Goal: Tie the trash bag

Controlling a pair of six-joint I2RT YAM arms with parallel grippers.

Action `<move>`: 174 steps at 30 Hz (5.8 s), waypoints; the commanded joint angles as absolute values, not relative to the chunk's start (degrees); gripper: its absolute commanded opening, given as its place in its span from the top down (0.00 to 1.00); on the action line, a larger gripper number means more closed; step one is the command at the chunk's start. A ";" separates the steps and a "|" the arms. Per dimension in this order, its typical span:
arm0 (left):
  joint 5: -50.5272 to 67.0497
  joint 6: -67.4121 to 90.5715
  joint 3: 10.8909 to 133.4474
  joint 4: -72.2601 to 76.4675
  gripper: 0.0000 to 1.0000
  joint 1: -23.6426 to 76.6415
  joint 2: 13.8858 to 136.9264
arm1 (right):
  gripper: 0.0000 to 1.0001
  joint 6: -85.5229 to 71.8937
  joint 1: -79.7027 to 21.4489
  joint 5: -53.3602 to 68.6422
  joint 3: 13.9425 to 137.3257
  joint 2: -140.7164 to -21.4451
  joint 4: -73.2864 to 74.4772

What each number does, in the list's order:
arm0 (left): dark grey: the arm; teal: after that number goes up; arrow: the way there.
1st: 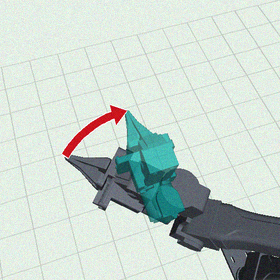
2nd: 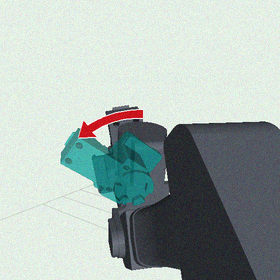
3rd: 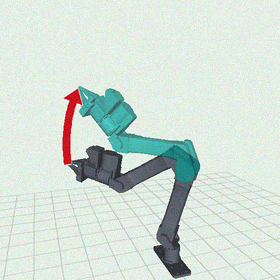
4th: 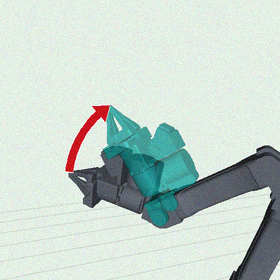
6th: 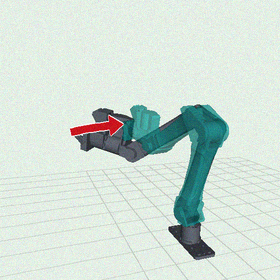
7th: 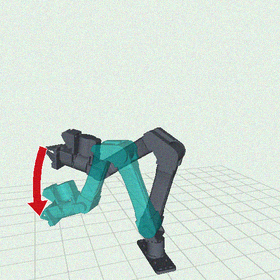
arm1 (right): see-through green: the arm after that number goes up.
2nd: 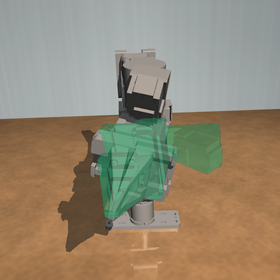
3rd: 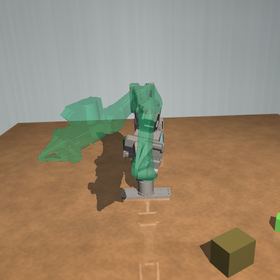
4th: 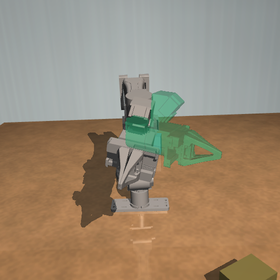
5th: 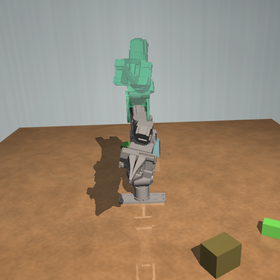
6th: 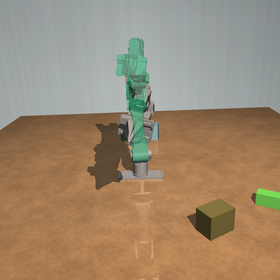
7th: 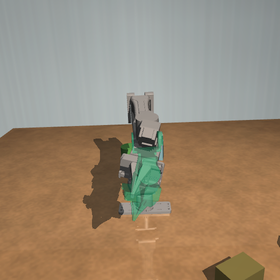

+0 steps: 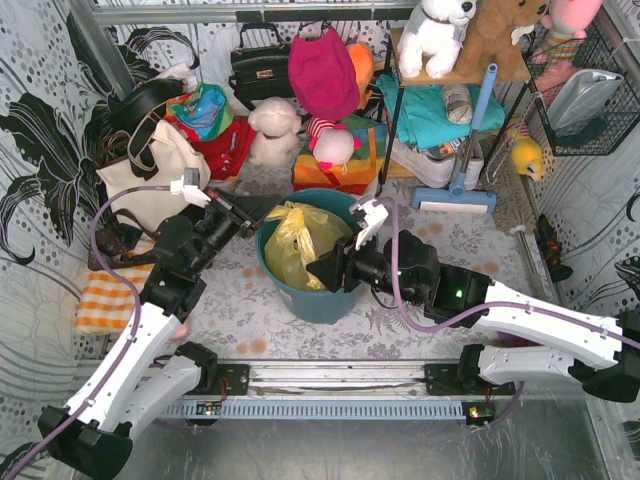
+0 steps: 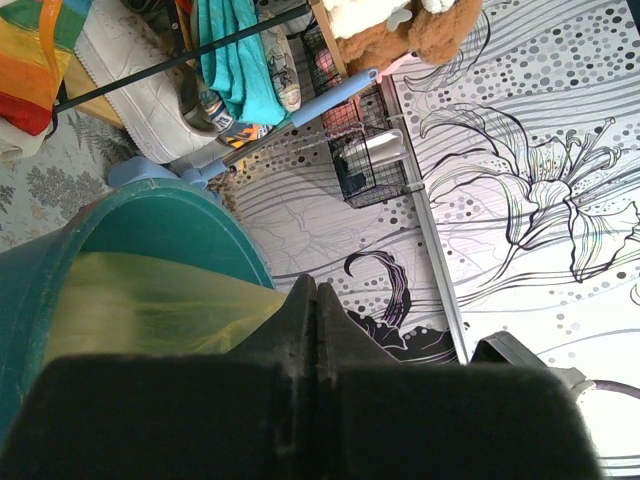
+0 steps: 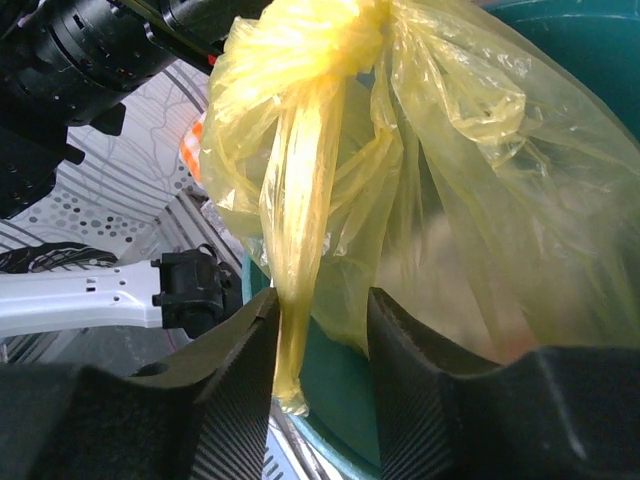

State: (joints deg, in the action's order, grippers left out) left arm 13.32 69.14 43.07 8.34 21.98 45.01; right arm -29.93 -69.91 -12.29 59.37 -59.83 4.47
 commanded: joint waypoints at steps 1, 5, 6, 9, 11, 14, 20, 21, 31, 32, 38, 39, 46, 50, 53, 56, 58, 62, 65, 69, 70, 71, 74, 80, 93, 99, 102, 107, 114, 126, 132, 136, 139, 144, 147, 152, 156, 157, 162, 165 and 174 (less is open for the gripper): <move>14.45 67.15 45.12 13.16 1.00 21.88 45.39 | 0.53 -28.12 -70.19 -13.29 62.71 -61.10 5.12; 14.65 66.56 45.43 13.46 1.00 21.84 46.16 | 0.51 -28.12 -70.14 -12.17 63.02 -61.78 5.27; 14.71 66.43 45.48 13.61 1.00 21.87 46.42 | 0.52 -28.00 -70.15 -11.71 63.08 -61.93 5.20; 14.76 65.94 45.59 14.09 1.00 21.83 47.07 | 0.83 -27.99 -70.09 -10.67 63.66 -62.30 5.59; 14.68 64.99 45.97 14.02 1.00 21.85 47.61 | 1.00 -28.17 -70.14 -10.51 63.45 -62.11 5.69; 14.03 61.96 47.87 12.53 1.00 21.87 48.90 | 1.00 -28.61 -70.14 -10.68 62.39 -60.24 4.94; 10.39 49.11 55.99 4.98 1.00 21.79 53.43 | 1.00 -26.93 -70.14 -7.67 60.97 -55.82 2.13; 9.49 47.00 57.54 4.02 1.00 21.80 54.33 | 1.00 -26.47 -70.16 -6.88 61.11 -55.35 2.08; 7.67 36.03 62.63 0.10 1.00 21.75 63.04 | 1.00 -27.31 -70.14 0.58 57.14 -52.76 -0.08; 7.48 35.25 62.37 0.09 1.00 21.73 63.60 | 1.00 -27.84 -70.14 0.78 56.60 -52.86 -0.01; 4.09 32.12 62.63 -2.42 1.00 21.80 63.75 | 1.00 -28.89 -70.14 1.16 55.84 -53.97 0.15; 3.82 31.90 63.43 -3.28 1.00 21.80 63.44 | 1.00 -28.76 -70.14 0.80 56.08 -54.11 0.50; 1.90 32.27 74.10 -17.67 0.42 21.44 60.45 | 1.00 -27.86 -70.14 -3.03 56.70 -53.98 0.94; 2.50 36.24 75.28 -23.52 0.23 20.52 56.74 | 1.00 -27.78 -70.15 -3.89 56.51 -53.55 0.15; 6.41 38.37 75.23 -27.05 0.19 18.91 55.10 | 1.00 -27.73 -70.18 -4.21 56.45 -53.49 -0.16; 8.59 40.98 74.84 -30.23 0.17 18.55 53.80 | 1.00 -27.47 -70.16 -4.67 56.34 -53.33 -0.68; 11.68 42.52 74.46 -31.79 0.18 18.52 53.86 | 1.00 -27.39 -70.14 -4.93 56.34 -53.33 -1.06; 19.17 47.27 71.76 -31.17 0.23 18.32 54.23 | 1.00 -26.94 -70.16 -5.13 56.57 -53.54 -1.60; 23.32 50.84 68.13 -28.19 0.23 18.02 53.80 | 1.00 -26.73 -70.14 -4.75 57.01 -53.78 -1.58; 22.18 50.57 68.30 -33.47 0.22 17.31 53.87 | 1.00 -26.71 -70.14 -4.66 57.39 -53.93 -1.59; 21.71 50.08 69.01 -34.91 0.22 17.05 53.69 | 1.00 -26.72 -70.14 -4.66 57.39 -53.89 -1.75; 21.40 49.83 69.52 -36.28 0.21 16.64 53.53 | 1.00 -26.73 -70.14 -4.65 57.39 -53.92 -1.76; 22.52 49.95 70.15 -37.50 0.21 15.75 52.77 | 1.00 -26.66 -70.14 -4.59 57.47 -54.00 -1.94; 24.56 51.05 69.52 -36.16 0.33 15.29 52.61 | 1.00 -26.36 -70.18 -4.16 58.10 -54.70 -1.77; 25.67 48.64 70.73 -38.02 0.22 13.72 49.46 | 1.00 -26.09 -70.15 -4.22 58.58 -54.91 -1.46; 25.66 50.86 67.36 -34.74 0.31 13.54 46.79 | 1.00 -26.21 -70.14 -4.25 58.79 -54.93 -1.56; 27.02 55.55 63.57 -31.00 0.26 13.54 45.96 | 1.00 -26.11 -70.16 -4.15 58.96 -55.03 -1.48; 27.04 65.46 56.09 -22.72 0.15 13.52 42.25 | 1.00 -26.19 -70.09 -4.19 59.11 -55.15 -1.58; 23.89 80.80 43.02 -4.42 0.23 13.53 36.47 | 1.00 -25.97 -70.14 -3.91 59.41 -55.88 -1.85; 25.03 80.58 44.10 -0.40 0.37 13.55 38.60 | 1.00 -25.88 -70.14 -3.85 59.81 -56.35 -1.96; 25.46 80.17 44.30 -0.33 0.51 13.53 39.26 | 1.00 -26.10 -70.16 -4.11 59.20 -55.92 -2.45; 25.47 79.47 44.49 -0.06 0.59 13.49 40.22 | 1.00 -26.10 -70.14 -4.04 59.07 -55.83 -2.30; 25.97 78.99 44.79 0.61 0.67 13.53 40.66 | 1.00 -26.08 -70.14 -4.19 58.83 -55.62 -2.06; 25.95 77.31 46.39 -0.44 0.80 13.52 41.61 | 1.00 -26.49 -70.19 -5.25 58.27 -55.14 -1.33; 26.30 76.02 47.20 -0.84 0.87 13.54 42.36 | 1.00 -26.69 -70.20 -6.30 58.27 -54.83 -0.12; 25.93 71.50 50.20 -3.13 1.00 13.57 43.99 | 1.00 -26.98 -70.16 -7.43 58.36 -54.30 1.53; 24.96 64.95 54.31 -7.88 1.00 13.53 45.73 | 1.00 -27.21 -70.14 -8.62 59.06 -54.28 2.93; 24.44 62.73 55.57 -9.58 1.00 13.53 46.27 | 1.00 -27.31 -70.18 -9.28 59.33 -54.38 3.70; 20.02 48.51 62.93 -18.19 1.00 13.54 49.21 | 1.00 -27.51 -70.14 -10.86 61.14 -55.26 7.19; 18.62 43.23 65.07 -17.96 1.00 13.54 51.06 | 1.00 -27.31 -70.14 -10.82 63.20 -56.31 10.27; 22.55 39.39 67.24 -10.30 1.00 13.54 57.39 | 1.00 -24.64 -70.14 -3.82 67.25 -58.11 14.31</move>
State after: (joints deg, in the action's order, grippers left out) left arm 21.80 44.21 64.58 -15.38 13.78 56.12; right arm -26.68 -69.91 -8.38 66.00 -58.65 13.30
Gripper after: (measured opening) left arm 0.011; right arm 0.003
